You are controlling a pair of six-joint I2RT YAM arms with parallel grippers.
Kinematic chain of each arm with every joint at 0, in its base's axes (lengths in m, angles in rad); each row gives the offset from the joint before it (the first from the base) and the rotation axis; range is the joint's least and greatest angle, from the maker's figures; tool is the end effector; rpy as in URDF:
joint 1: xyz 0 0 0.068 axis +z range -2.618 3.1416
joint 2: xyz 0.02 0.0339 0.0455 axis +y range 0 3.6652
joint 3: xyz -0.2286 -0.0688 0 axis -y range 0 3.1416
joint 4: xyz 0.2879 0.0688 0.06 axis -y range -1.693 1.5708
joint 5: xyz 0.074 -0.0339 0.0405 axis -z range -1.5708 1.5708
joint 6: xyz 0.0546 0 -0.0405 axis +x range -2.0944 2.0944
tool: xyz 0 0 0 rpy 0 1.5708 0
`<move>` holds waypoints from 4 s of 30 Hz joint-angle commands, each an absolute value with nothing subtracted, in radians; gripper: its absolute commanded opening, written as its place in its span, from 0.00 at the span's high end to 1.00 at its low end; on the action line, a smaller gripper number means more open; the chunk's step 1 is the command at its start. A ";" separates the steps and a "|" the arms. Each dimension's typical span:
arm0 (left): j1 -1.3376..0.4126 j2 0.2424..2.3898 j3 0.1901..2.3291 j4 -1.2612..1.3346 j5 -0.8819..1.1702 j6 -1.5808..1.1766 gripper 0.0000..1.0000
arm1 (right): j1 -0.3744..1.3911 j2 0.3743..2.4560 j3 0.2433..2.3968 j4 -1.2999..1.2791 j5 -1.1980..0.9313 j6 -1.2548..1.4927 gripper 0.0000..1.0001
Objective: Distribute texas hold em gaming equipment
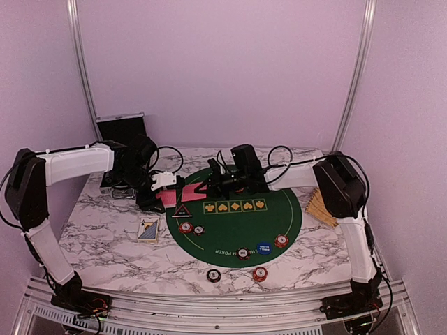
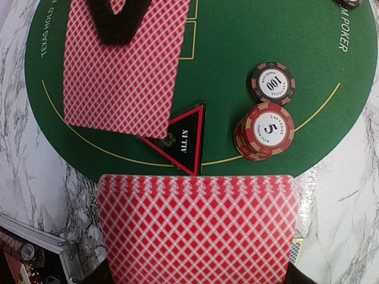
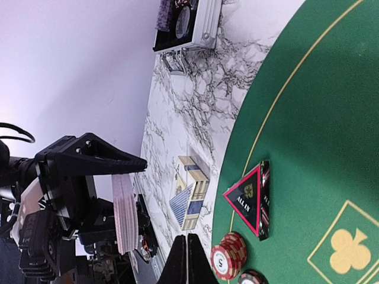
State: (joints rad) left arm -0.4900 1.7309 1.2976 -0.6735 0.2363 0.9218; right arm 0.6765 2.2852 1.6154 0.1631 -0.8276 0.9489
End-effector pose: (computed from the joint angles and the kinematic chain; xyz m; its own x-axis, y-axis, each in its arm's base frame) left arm 0.3467 -0.1994 0.1591 -0.0387 0.8985 -0.4373 0.9610 0.1533 0.2300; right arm 0.3879 0.3630 0.1007 -0.9728 -0.0758 -0.2189 -0.2317 0.3195 0.9188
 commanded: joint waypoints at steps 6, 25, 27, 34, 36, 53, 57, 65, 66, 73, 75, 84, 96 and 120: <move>-0.485 1.678 1.282 -0.705 0.261 0.905 0.98 | 0.666 2.513 1.889 0.124 -0.825 0.964 1.00; -0.485 1.670 1.283 -0.710 0.271 0.902 0.98 | 0.688 2.617 2.093 -0.150 -0.690 0.824 0.50; -0.485 1.670 1.284 -0.709 0.273 0.901 0.98 | 0.686 2.599 2.100 -0.240 -0.642 0.764 0.44; -0.485 1.669 1.282 -0.710 0.274 0.901 0.98 | 0.680 2.503 2.021 -0.356 -0.534 0.648 0.27; -0.485 1.670 1.284 -0.710 0.274 0.899 0.99 | 0.678 2.489 2.005 -0.356 -0.536 0.646 0.27; -0.486 1.683 1.291 -0.710 0.270 0.897 0.98 | 0.707 2.545 1.986 -0.225 -0.687 0.743 0.31; -0.486 1.681 1.289 -0.710 0.269 0.897 0.98 | 0.707 2.557 1.996 -0.187 -0.708 0.772 0.31; -0.486 1.679 1.285 -0.711 0.265 0.896 0.99 | 0.706 2.553 2.029 -0.199 -0.687 0.761 0.31; -0.486 1.679 1.285 -0.711 0.263 0.898 0.99 | 0.704 2.541 2.023 -0.206 -0.676 0.752 0.31; -0.486 1.671 1.277 -0.713 0.251 0.903 0.99 | 0.698 2.384 1.788 -0.123 -0.630 0.725 0.29; -0.486 1.671 1.275 -0.713 0.247 0.909 0.99 | 0.707 2.366 1.763 -0.126 -0.633 0.714 0.29; -0.487 1.666 1.281 -0.713 0.264 0.893 0.99 | 0.726 2.269 1.686 -0.040 -0.710 0.746 0.27; -0.502 1.685 1.307 -0.713 0.270 0.879 0.99 | 0.778 2.272 1.642 0.212 -0.842 0.942 0.23; -0.520 1.708 1.331 -0.713 0.277 0.864 1.00 | 0.825 2.400 1.764 0.333 -0.898 1.069 0.22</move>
State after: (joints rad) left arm -0.5110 1.7008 1.2968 -0.6868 0.2535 0.8745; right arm 0.8127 2.3772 1.7000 0.2806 -0.8841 1.0389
